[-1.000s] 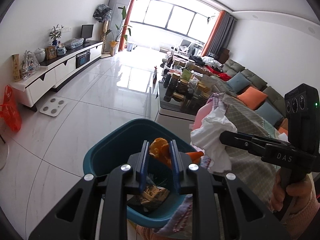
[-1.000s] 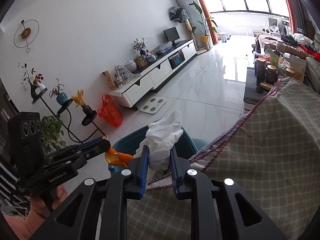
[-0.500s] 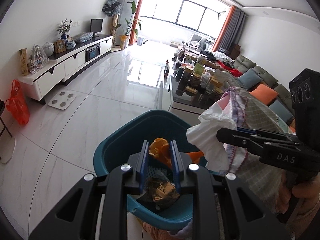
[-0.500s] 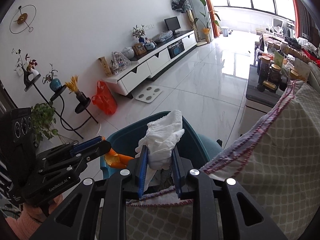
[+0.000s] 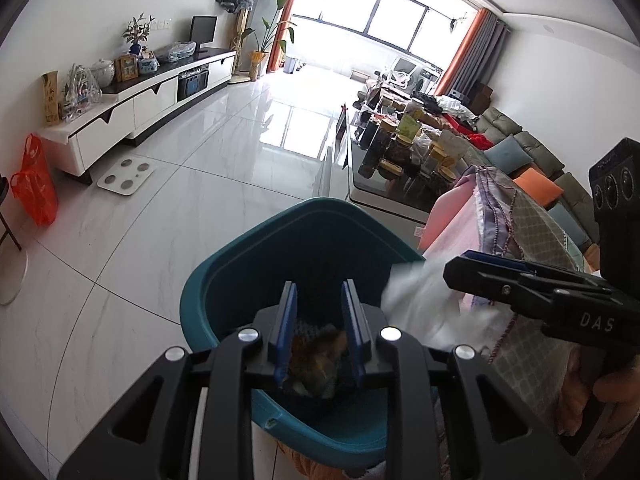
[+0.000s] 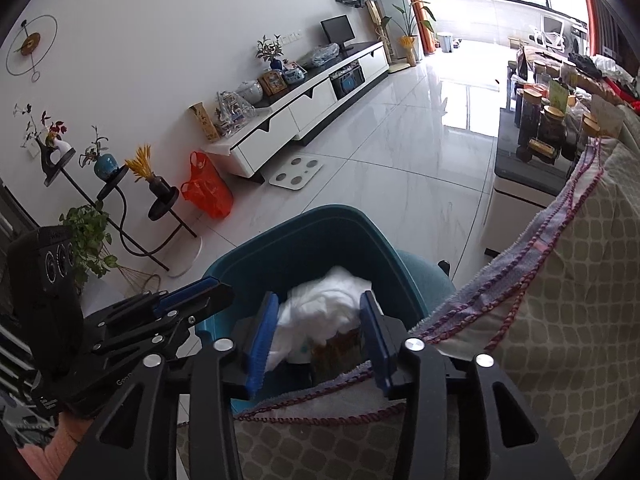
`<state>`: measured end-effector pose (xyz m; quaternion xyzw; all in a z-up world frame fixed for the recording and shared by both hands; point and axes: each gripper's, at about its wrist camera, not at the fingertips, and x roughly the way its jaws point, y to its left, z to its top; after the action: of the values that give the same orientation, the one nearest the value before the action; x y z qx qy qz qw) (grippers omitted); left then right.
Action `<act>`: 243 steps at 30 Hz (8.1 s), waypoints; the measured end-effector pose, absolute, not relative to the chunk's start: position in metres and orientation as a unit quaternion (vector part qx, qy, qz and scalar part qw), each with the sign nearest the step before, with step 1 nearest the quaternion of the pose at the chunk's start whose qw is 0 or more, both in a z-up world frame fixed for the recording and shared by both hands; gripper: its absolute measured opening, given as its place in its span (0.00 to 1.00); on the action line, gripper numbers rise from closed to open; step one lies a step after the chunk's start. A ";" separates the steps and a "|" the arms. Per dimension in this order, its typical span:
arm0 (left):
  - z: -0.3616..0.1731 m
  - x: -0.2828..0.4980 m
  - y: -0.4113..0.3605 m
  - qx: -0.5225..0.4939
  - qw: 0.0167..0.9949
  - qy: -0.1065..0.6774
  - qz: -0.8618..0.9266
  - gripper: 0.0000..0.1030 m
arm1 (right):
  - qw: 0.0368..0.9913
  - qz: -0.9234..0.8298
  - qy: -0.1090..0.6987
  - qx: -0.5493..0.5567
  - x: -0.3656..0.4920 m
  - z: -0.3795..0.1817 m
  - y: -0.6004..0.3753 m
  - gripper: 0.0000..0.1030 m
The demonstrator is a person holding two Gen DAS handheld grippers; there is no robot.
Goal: Collect trash
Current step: 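Open both grippers to drop the peel and tissue into the bin, then move both grippers back to the paper cup and foam net on the bed, then grasp the white paper cup with the left gripper while the right gripper grasps the foam net, then lift the paper cup and foam net and carry them toward the bin, then carry the paper cup and foam net over the teal bin with both grippers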
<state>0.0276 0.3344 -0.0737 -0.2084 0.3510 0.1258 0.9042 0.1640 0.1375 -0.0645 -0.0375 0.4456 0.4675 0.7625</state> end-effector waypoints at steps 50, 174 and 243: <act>-0.029 0.117 0.007 -0.070 0.902 0.347 -0.248 0.60 | 0.923 0.173 0.326 0.103 0.169 -0.023 -0.278 0.58; -0.051 0.189 -0.040 -0.125 0.858 0.396 -0.303 0.06 | 0.903 0.246 0.347 0.054 0.178 -0.038 -0.270 0.13; -0.011 -0.002 0.262 -0.166 0.937 0.306 0.033 0.06 | 0.767 0.536 0.352 -0.003 0.133 -0.020 0.045 0.13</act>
<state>-0.0016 0.2624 -0.0110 -0.1662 0.3064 0.0334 0.9367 0.1333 0.0453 -0.0202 -0.0027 0.3523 0.5364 0.7669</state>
